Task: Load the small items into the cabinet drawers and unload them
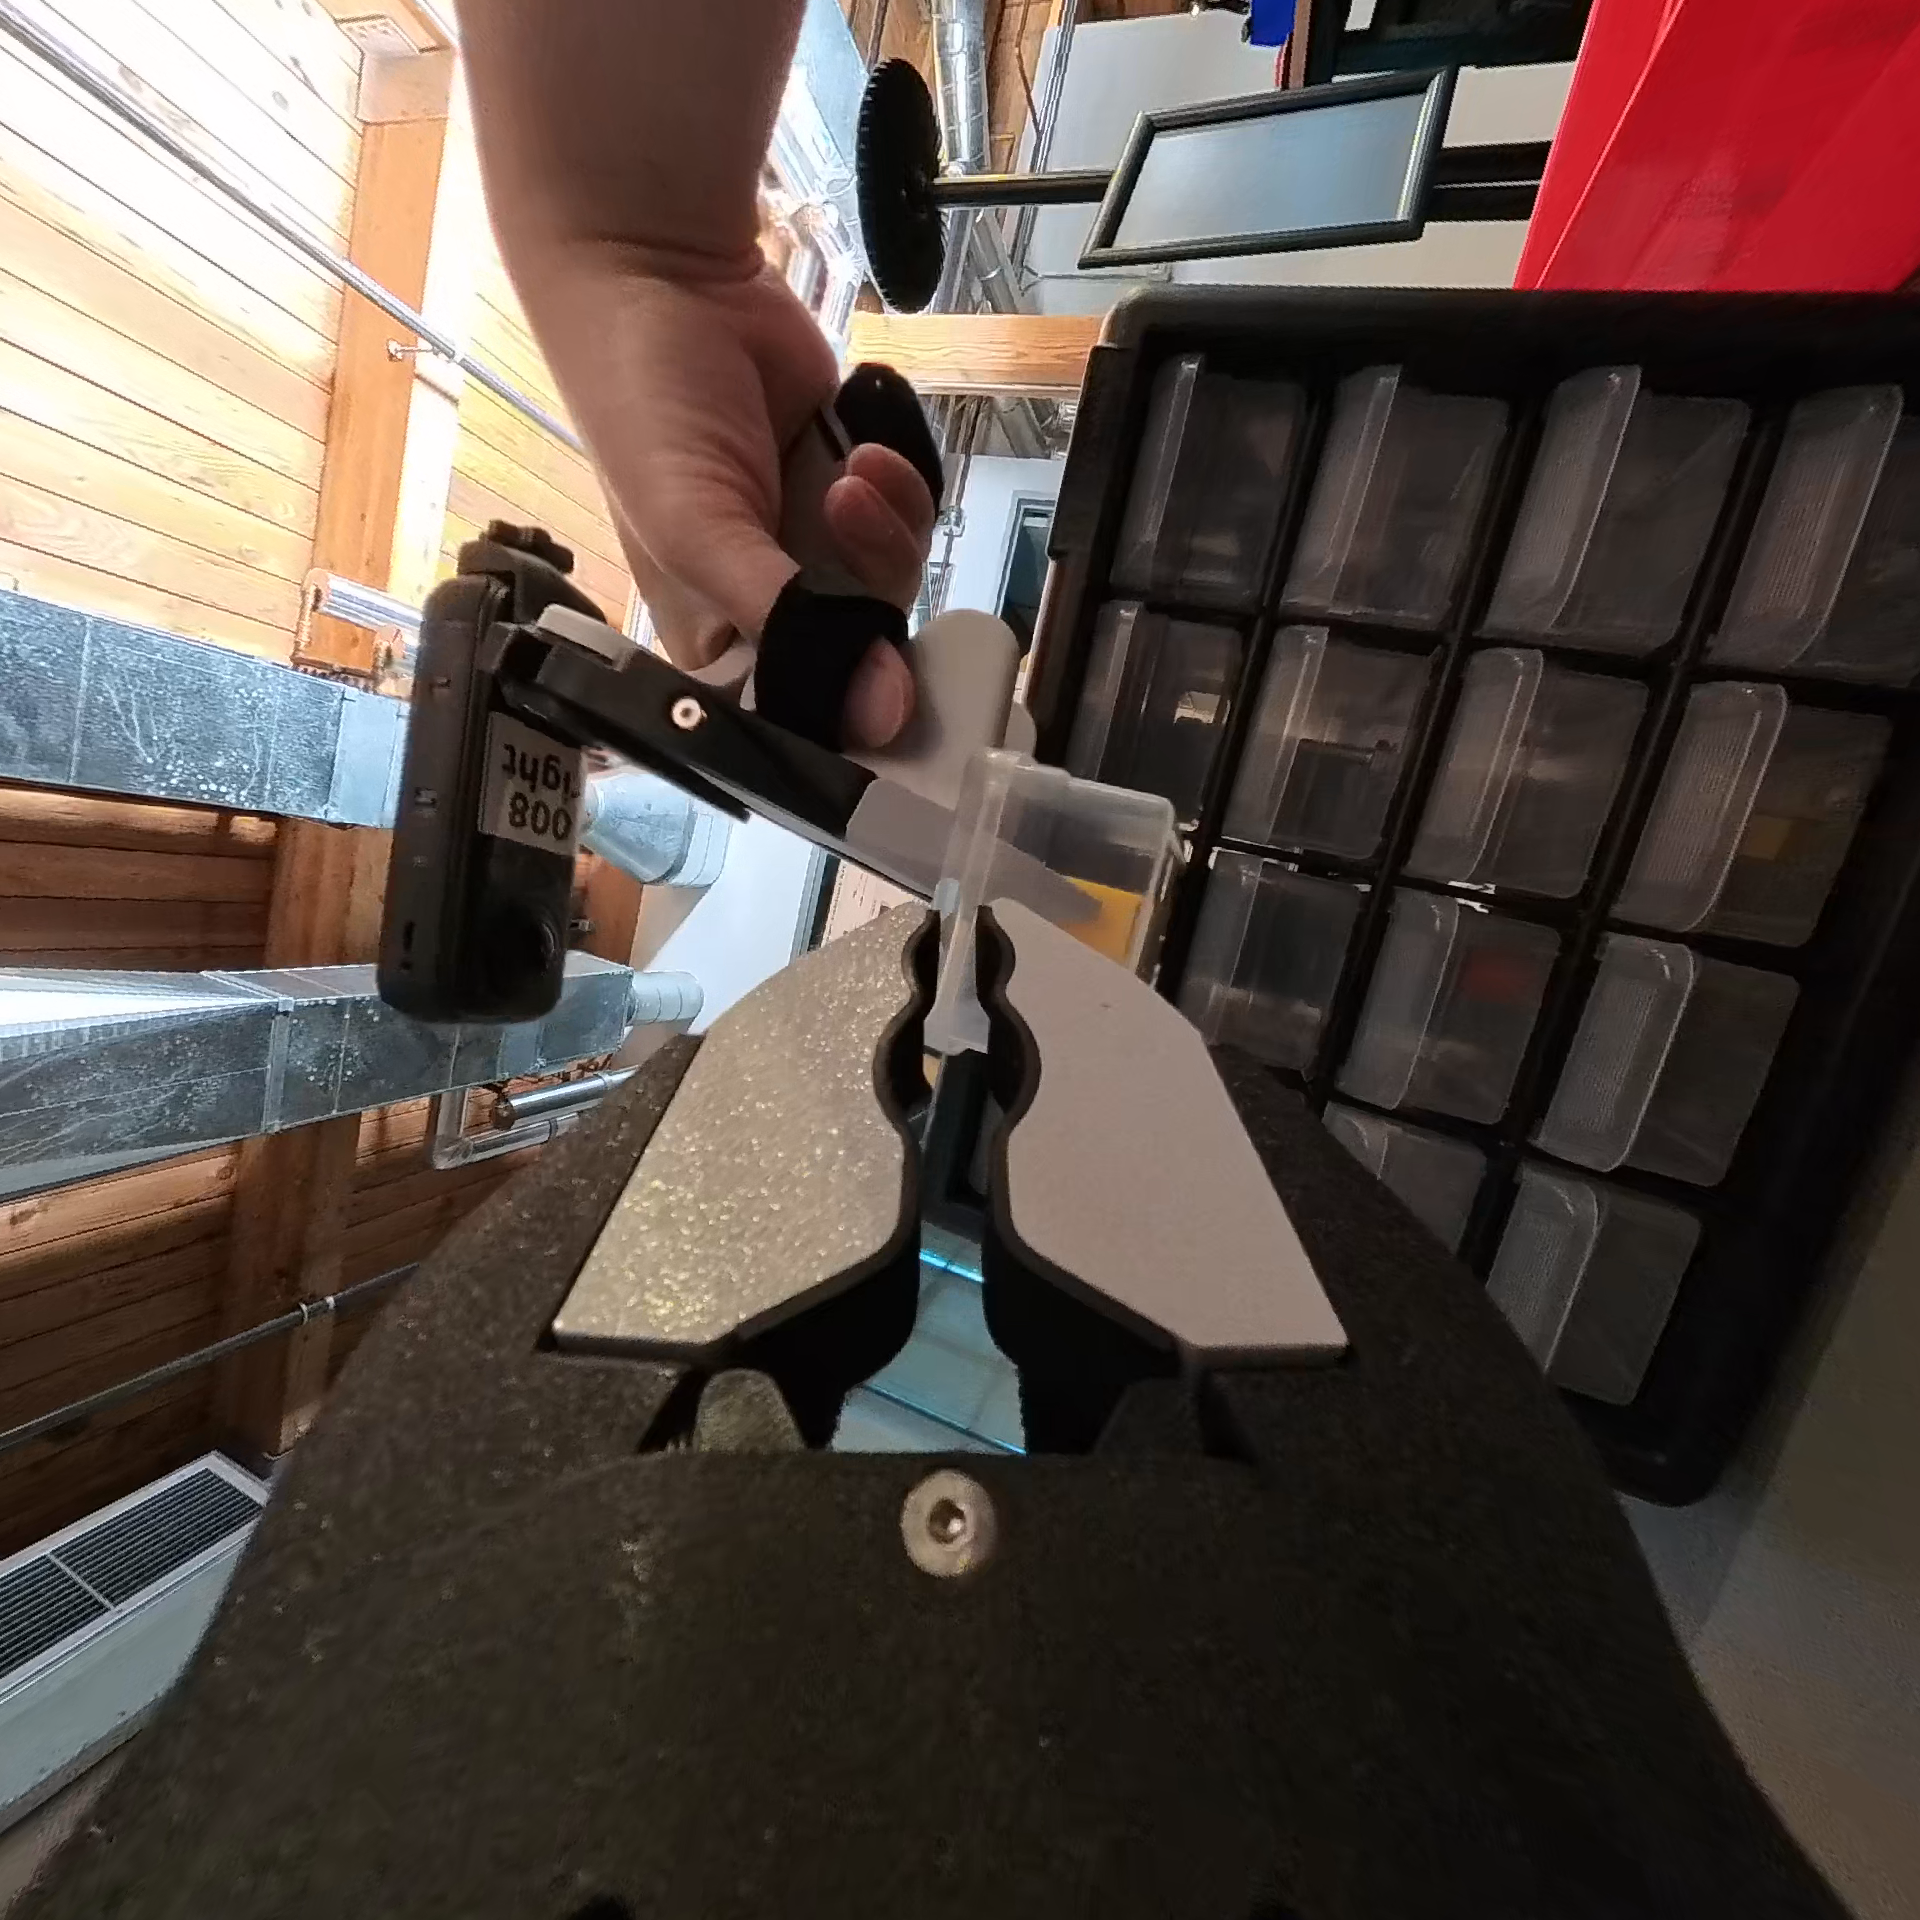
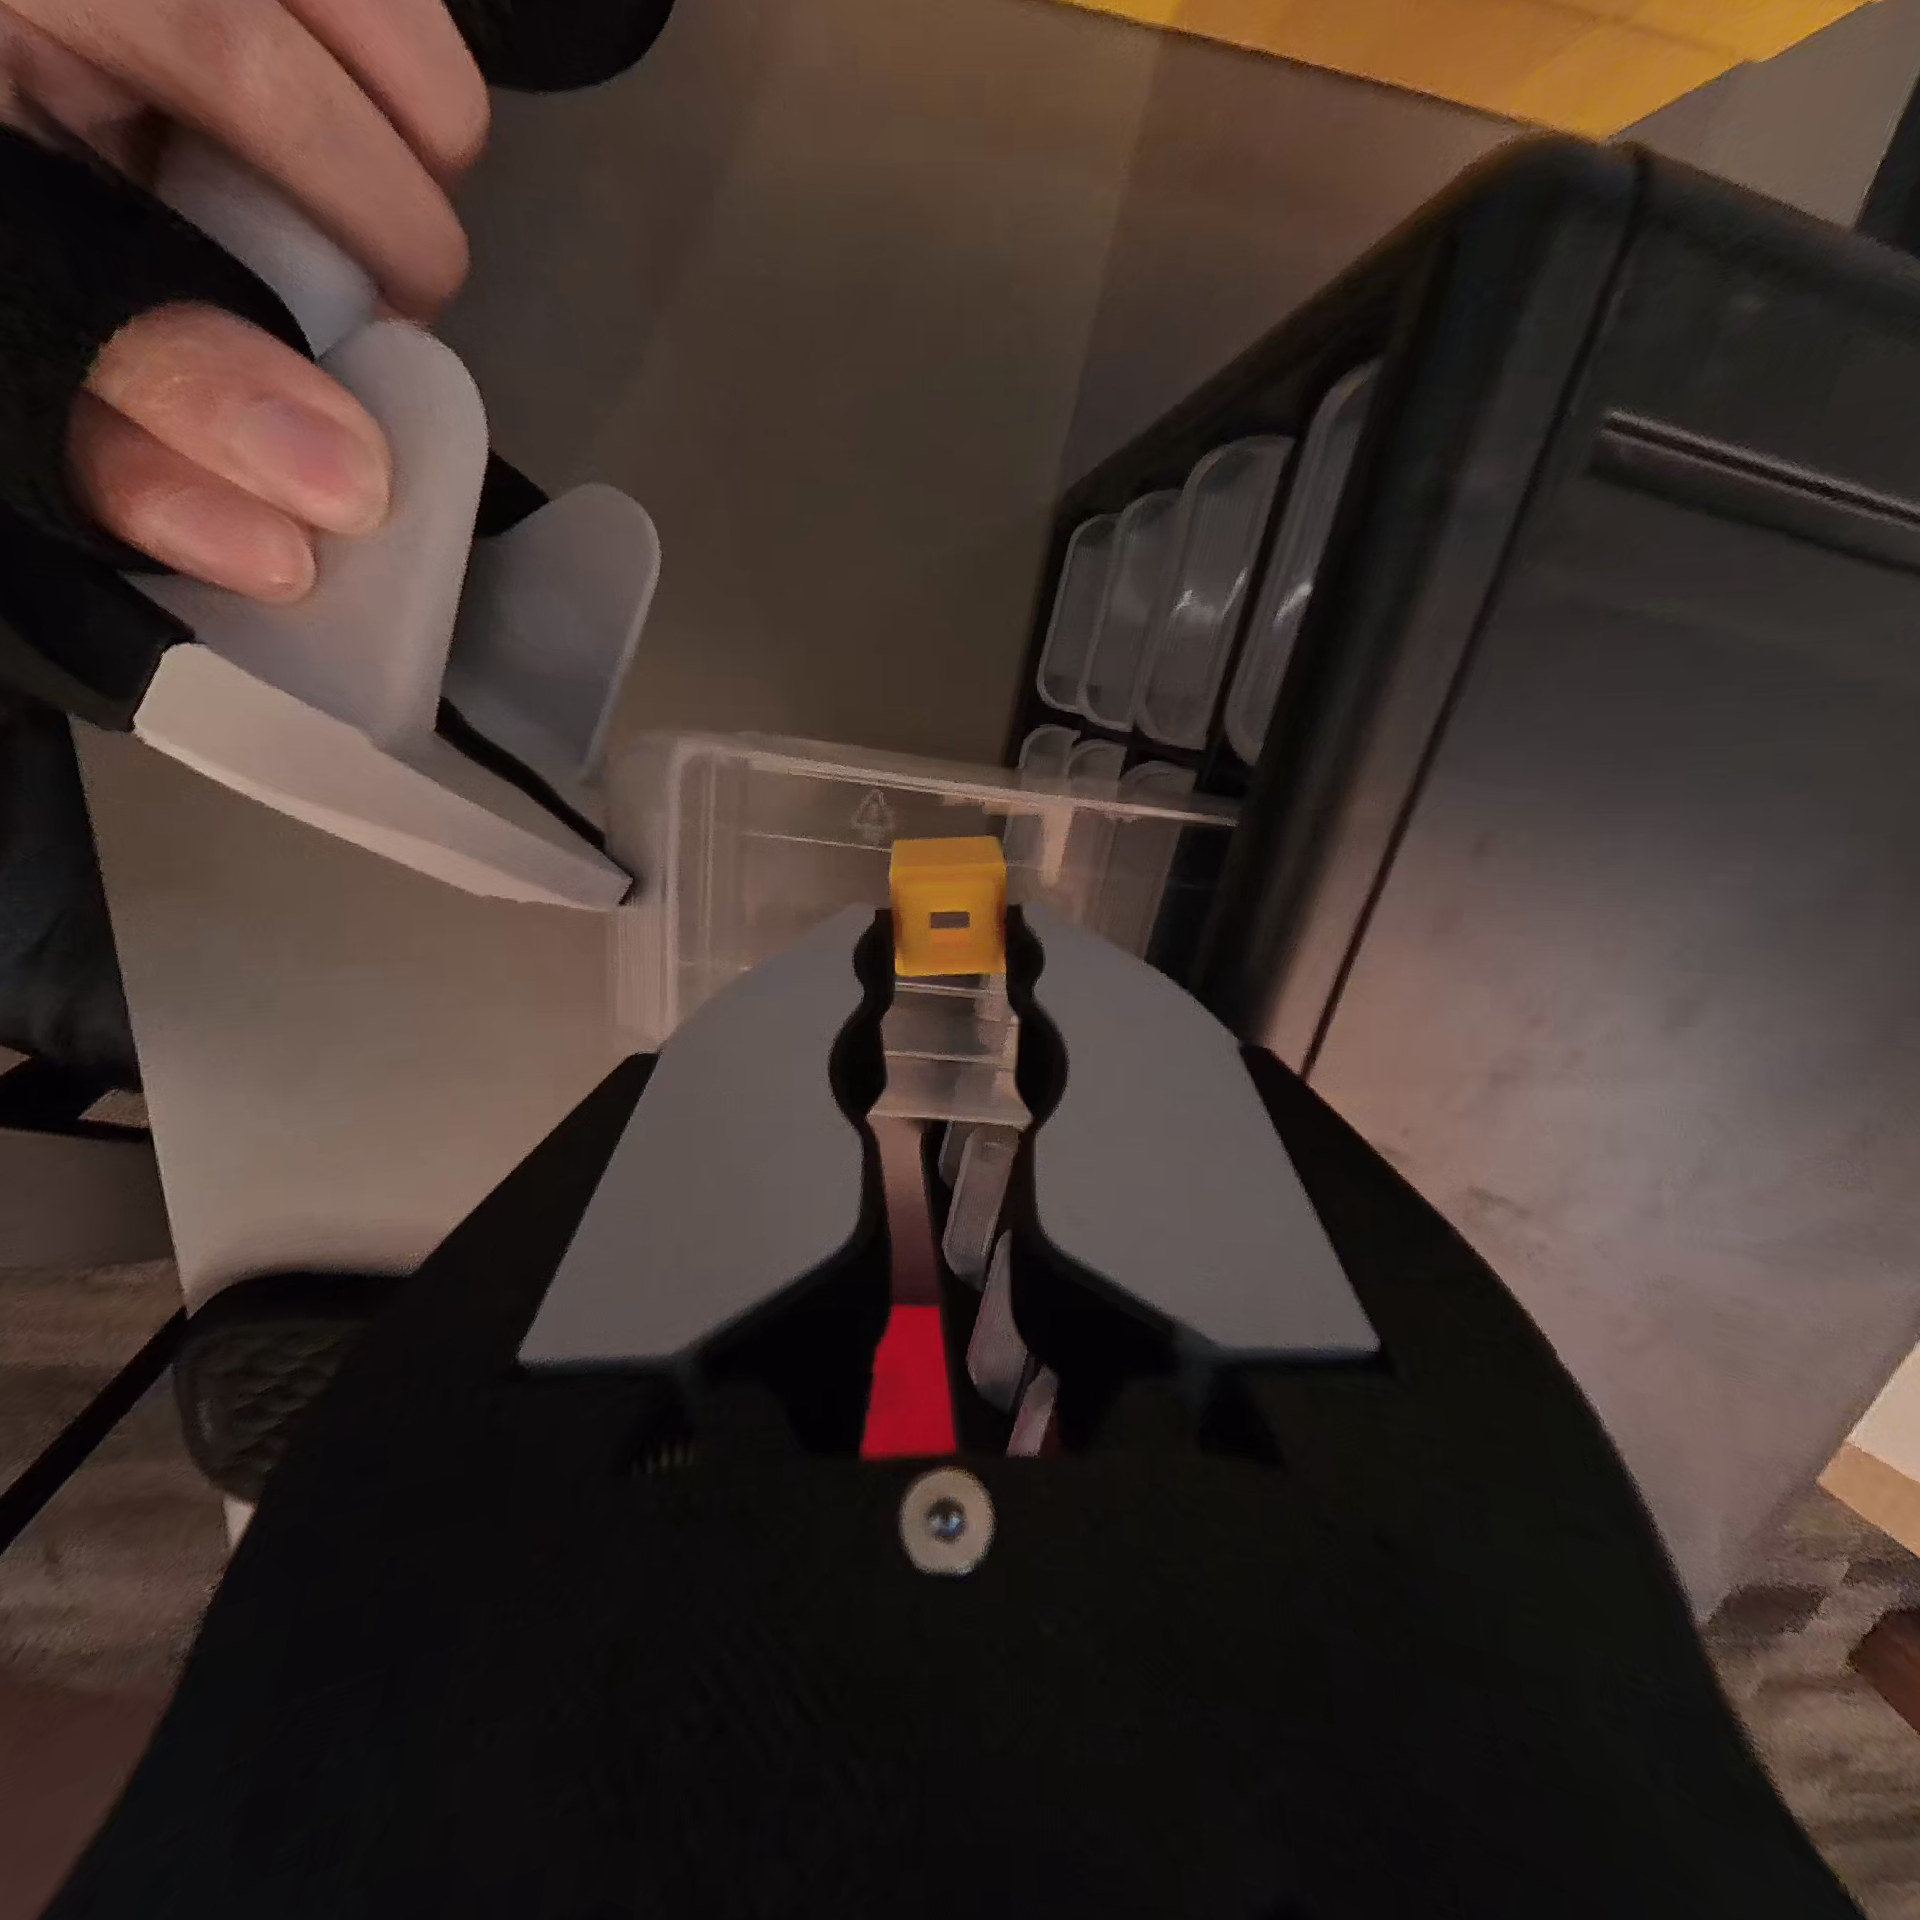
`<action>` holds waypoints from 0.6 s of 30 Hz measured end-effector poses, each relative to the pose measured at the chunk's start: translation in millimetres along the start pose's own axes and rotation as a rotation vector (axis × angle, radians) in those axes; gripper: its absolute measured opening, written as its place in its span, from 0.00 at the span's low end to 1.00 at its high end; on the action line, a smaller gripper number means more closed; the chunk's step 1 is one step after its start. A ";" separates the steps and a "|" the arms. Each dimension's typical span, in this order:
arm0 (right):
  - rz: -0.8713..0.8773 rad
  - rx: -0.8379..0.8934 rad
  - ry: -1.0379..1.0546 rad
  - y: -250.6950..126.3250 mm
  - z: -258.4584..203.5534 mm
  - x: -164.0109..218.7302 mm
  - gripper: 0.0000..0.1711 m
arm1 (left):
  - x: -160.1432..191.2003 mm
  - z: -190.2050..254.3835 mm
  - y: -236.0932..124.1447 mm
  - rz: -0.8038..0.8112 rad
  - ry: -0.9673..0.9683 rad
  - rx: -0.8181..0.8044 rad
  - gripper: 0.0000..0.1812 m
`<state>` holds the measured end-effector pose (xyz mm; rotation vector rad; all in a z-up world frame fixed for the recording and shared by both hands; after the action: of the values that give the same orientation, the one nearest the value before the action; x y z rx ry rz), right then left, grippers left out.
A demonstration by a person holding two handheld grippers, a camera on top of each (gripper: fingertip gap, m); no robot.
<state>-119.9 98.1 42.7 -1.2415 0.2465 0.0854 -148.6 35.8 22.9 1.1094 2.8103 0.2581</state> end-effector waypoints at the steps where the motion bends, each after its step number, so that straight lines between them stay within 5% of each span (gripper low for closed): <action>1: 0.015 0.010 0.003 -1.1 1.5 -0.4 0.13 | 0.4 -0.5 -0.1 -0.001 -0.001 -0.001 0.03; 12: 0.279 0.014 0.070 -57.4 -0.6 0.4 0.12 | 0.4 0.8 0.3 -0.007 0.006 0.007 0.03; 18: 0.352 0.119 0.181 -109.5 -7.4 71.0 0.12 | 6.6 2.6 10.1 -0.028 0.020 0.021 0.03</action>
<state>-30.3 50.6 125.3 -1.0779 0.6179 0.2587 -146.2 47.9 22.1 1.0764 2.8501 0.2390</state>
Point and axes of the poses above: each gripper's, where its closed fingertips meet, y out along the fingers, x out of its underside, z = x × y across the jaws, the point moved 3 cm from there along -y, back along the fingers, and after that the axes turned 11 degrees about x, right-handed, at the moved point
